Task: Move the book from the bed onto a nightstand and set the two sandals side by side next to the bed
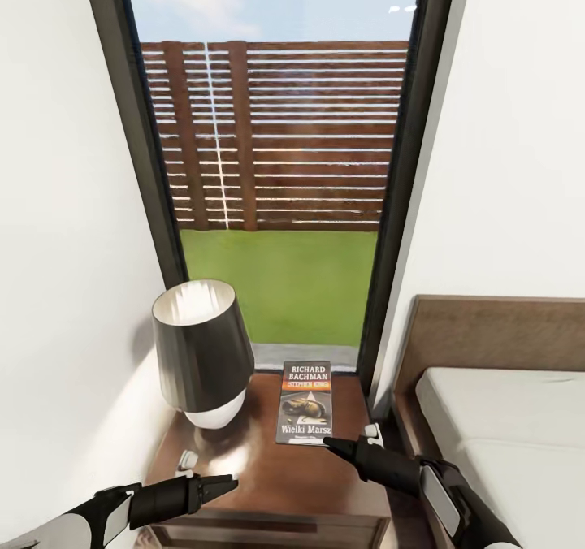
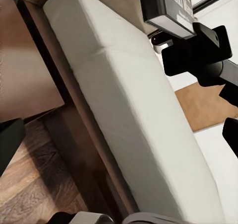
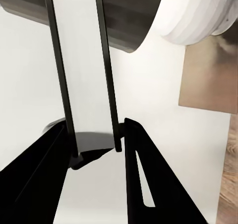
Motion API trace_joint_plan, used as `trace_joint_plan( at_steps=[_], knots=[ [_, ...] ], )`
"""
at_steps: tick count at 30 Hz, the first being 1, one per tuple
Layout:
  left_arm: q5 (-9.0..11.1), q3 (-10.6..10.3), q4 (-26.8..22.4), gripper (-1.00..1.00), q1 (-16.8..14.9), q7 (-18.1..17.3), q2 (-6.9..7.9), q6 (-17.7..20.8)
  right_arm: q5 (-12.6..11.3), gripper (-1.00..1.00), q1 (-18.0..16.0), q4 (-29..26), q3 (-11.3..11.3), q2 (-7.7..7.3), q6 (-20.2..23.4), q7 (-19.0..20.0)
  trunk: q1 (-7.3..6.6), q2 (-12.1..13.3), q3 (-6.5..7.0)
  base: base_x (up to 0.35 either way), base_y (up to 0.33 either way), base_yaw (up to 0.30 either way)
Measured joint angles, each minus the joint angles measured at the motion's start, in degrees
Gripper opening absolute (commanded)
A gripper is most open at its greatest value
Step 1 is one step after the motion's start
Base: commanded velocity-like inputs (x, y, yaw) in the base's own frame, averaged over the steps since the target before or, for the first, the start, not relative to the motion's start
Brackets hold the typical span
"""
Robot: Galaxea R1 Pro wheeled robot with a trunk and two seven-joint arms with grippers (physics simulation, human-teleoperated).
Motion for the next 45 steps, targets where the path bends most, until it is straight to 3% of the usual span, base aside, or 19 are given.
trace_joint_plan(
  at_steps=[45],
  knots=[
    [0.0,0.0,0.0,1.00,0.0,0.0,0.00,0.1,-0.2,-1.00,0.0,-0.1,0.0,-0.15,0.1,0.1,9.89,-18.1,-8.08,0.000,0.000,0.000]
  ],
)
